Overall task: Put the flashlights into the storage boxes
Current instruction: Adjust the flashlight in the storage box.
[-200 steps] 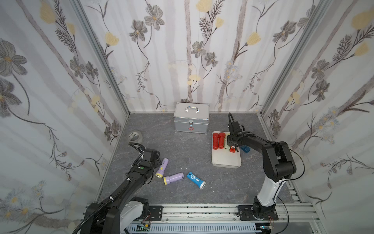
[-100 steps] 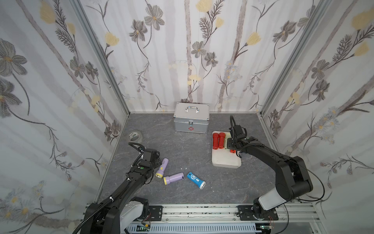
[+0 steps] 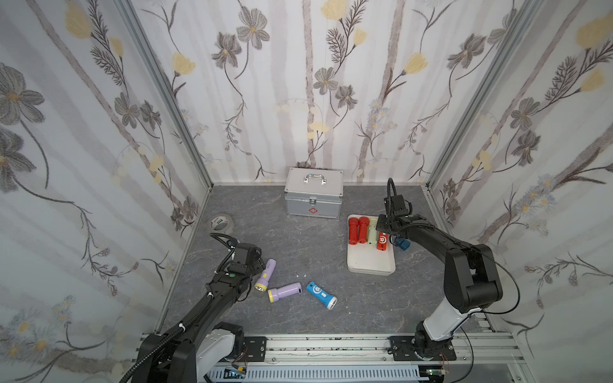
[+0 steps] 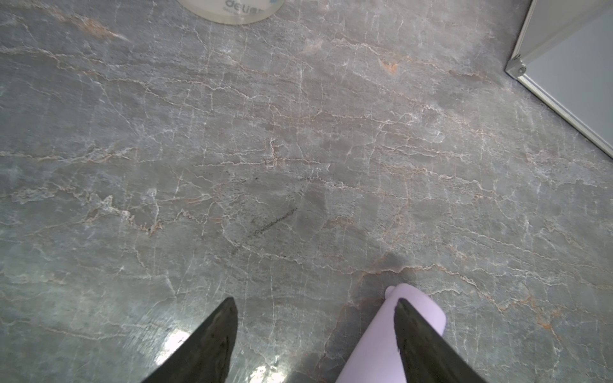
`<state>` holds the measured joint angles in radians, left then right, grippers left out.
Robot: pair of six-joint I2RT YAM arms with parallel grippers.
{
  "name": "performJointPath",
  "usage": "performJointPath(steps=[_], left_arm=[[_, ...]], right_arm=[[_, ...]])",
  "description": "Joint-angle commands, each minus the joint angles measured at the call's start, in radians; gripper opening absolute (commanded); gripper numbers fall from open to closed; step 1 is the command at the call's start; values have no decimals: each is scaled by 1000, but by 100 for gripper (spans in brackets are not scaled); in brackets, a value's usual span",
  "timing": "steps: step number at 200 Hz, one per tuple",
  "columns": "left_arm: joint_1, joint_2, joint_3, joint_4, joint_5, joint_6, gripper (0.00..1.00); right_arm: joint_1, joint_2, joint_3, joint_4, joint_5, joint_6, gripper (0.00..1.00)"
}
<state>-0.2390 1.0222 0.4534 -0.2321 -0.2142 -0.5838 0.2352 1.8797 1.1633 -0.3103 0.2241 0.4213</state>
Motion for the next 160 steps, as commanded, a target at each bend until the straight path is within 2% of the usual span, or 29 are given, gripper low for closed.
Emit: performJointPath(steps=[1,100,126,160], left_arm=[[1,-2,-2,19,-12,-4,76],[1,-7,-4,18,-16,-4,76],[1,-8,-3,19,-14,-4,76],[1,-5,-3,23,-12,-4,76]], right_arm=[[-10,42,33,-9,1,-15,33],[-21,164,101,14,-1,-27,27],[-21,153,118,-3,10,-38,28],[-17,68,87,-16,8,-38,31]])
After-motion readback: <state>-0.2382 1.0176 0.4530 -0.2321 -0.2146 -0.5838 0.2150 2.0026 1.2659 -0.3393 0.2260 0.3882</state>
